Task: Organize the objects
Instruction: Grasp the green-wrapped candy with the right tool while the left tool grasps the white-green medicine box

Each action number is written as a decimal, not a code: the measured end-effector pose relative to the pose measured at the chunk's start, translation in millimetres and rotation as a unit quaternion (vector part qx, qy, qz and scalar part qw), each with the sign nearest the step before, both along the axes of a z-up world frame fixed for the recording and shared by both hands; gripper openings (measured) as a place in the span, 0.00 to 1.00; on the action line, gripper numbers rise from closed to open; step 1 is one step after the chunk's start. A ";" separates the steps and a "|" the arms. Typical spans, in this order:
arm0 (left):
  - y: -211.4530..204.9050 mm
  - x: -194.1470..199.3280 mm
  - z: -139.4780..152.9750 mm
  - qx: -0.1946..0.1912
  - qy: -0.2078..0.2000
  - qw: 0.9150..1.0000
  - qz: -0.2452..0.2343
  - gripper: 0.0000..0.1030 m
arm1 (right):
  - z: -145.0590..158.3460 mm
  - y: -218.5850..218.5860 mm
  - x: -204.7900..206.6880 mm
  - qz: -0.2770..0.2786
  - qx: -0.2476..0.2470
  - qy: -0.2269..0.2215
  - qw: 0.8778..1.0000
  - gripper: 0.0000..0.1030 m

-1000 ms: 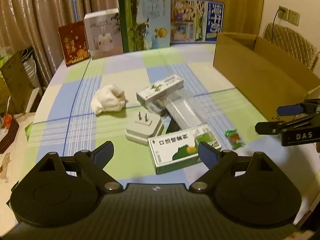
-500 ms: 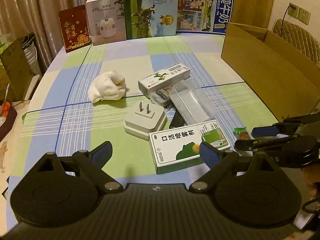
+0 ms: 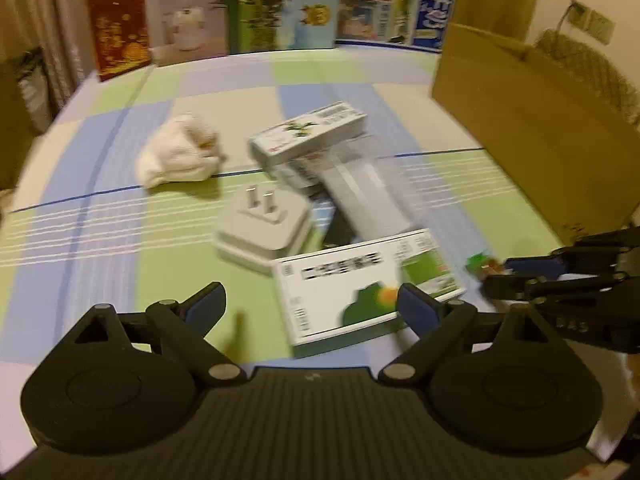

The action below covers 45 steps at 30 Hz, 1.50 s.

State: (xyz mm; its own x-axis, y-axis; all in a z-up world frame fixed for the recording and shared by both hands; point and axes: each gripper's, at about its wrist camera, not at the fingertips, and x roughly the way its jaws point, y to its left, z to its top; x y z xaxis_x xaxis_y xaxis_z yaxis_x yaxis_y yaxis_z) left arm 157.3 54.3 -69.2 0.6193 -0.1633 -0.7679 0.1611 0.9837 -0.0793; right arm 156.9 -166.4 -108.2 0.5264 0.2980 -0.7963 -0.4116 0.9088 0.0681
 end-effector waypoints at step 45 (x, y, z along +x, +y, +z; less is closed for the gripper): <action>-75.0 2.6 -11.8 0.100 0.010 0.981 -0.165 0.60 | -5.9 -36.4 -11.4 -0.005 -0.012 -0.002 1.000 0.22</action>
